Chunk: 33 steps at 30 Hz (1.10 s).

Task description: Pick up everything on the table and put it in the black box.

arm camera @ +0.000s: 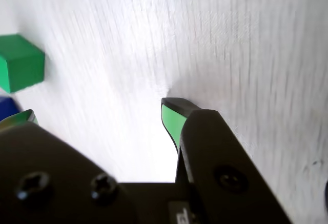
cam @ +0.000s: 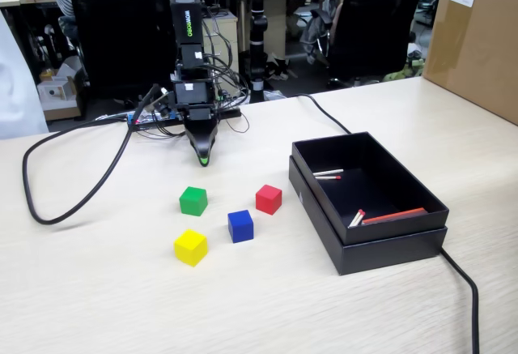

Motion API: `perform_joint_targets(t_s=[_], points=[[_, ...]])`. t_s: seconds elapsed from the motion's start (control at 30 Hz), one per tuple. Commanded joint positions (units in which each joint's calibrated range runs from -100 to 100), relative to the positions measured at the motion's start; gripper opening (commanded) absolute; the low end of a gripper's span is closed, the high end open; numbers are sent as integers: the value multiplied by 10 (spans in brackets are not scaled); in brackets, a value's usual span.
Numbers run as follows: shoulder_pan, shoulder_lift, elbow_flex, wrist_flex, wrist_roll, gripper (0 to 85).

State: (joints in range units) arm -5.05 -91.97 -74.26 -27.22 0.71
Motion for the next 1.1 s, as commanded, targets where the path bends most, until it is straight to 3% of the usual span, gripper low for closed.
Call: perform_joint_targets(t_s=[0.0,0.67,1.07], points=[[-10,65,101,-46,12,472],[-40,609,552,-149,78,432],[-29,742,599,-151,82,332]])
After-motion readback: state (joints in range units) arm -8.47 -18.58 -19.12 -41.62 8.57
